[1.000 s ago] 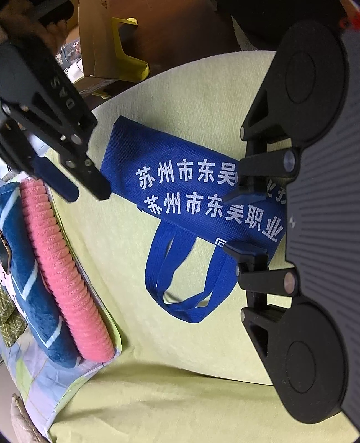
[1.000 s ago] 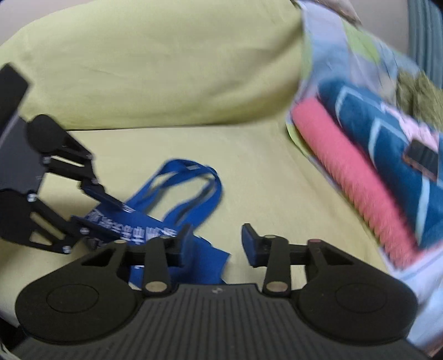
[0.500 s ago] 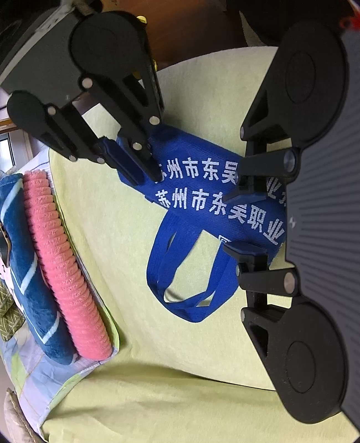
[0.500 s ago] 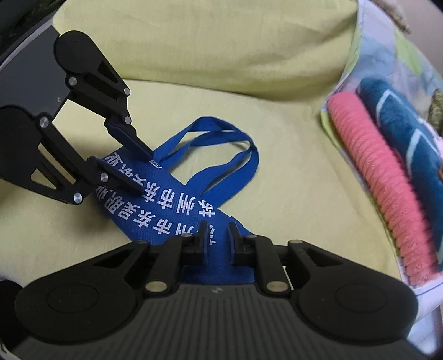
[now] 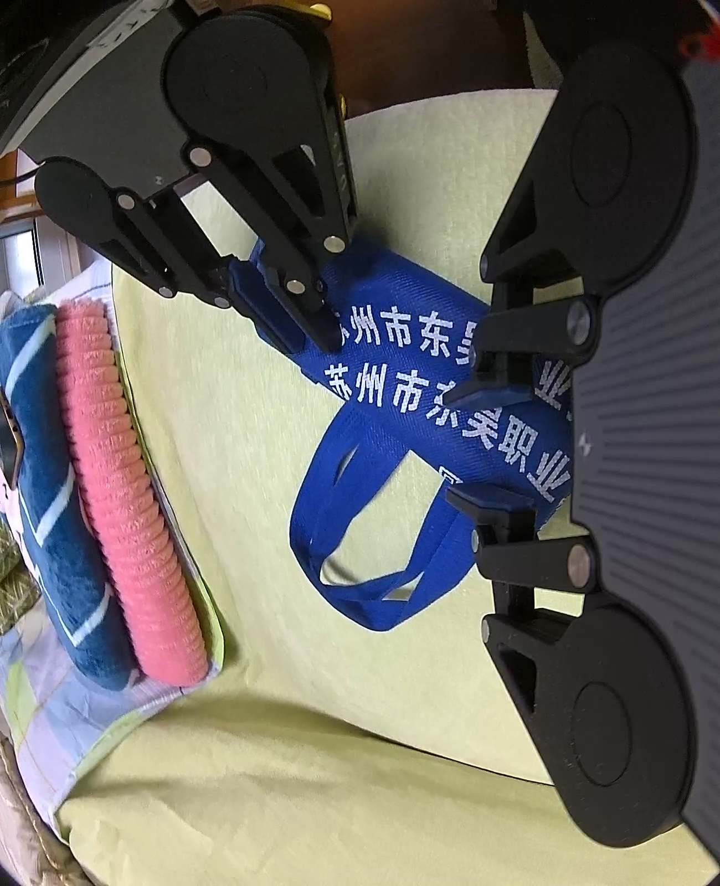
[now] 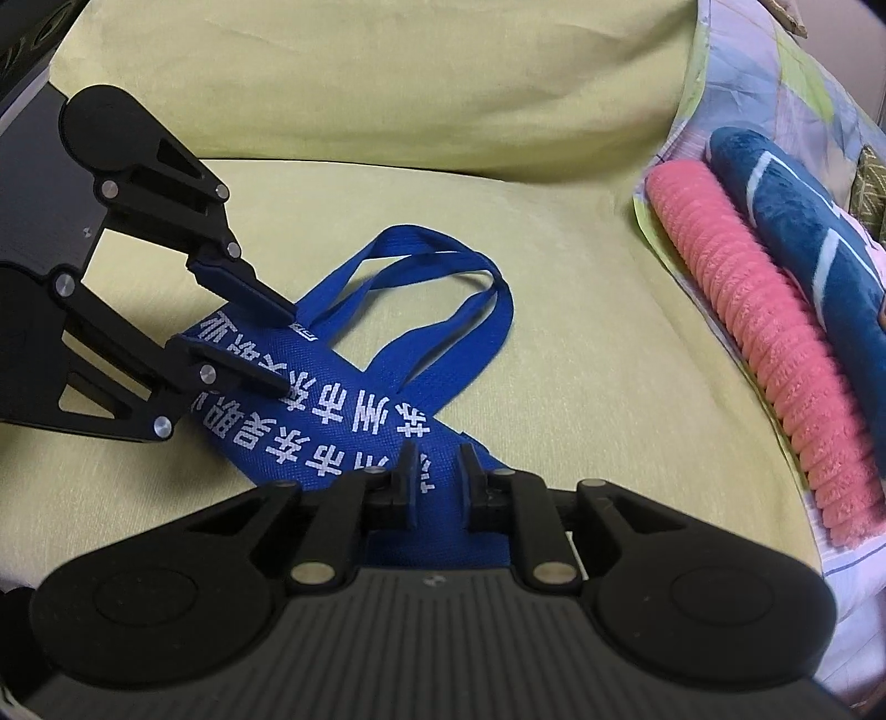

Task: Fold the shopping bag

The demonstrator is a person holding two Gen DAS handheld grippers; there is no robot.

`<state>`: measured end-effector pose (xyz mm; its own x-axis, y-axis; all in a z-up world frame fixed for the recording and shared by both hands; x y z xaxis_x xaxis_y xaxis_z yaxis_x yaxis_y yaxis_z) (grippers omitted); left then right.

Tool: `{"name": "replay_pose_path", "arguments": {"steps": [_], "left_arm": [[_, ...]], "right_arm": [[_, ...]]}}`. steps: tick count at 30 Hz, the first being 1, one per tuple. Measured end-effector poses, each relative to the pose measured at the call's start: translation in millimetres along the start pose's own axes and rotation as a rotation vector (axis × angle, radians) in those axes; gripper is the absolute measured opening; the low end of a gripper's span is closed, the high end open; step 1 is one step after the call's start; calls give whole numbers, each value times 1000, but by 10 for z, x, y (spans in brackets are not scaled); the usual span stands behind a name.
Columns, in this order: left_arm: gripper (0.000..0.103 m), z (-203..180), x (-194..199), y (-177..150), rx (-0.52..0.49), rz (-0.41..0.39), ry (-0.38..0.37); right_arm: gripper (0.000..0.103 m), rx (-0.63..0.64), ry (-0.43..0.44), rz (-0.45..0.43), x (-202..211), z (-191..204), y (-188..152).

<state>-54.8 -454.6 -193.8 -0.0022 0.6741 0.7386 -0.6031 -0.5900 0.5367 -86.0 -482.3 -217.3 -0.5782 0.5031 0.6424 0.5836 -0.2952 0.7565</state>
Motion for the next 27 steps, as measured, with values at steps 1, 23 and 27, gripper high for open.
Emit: {"name": "replay_pose_path", "arguments": {"steps": [1, 23, 27], "left_arm": [[32, -4, 3, 2, 4, 3, 6], [31, -149, 62, 53, 108, 207, 143], [31, -126, 69, 29, 113, 193, 116]], "right_arm": [[14, -4, 4, -4, 3, -5, -3], [14, -39, 129, -67, 11, -107, -38], [14, -32, 133, -34, -14, -94, -5]]}}
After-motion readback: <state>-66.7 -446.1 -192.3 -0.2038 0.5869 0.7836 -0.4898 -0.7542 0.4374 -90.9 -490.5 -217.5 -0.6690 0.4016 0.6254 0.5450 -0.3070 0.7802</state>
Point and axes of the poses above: each gripper's, at about its wrist camera, not at the fingertips, and x roughly against the way its jaws point, z to its left, y to its top, the point moved 9 cm from there along -x, roughly the way its jaws point, and after that the axes turned 3 degrees about -z, right-handed, at the moved point
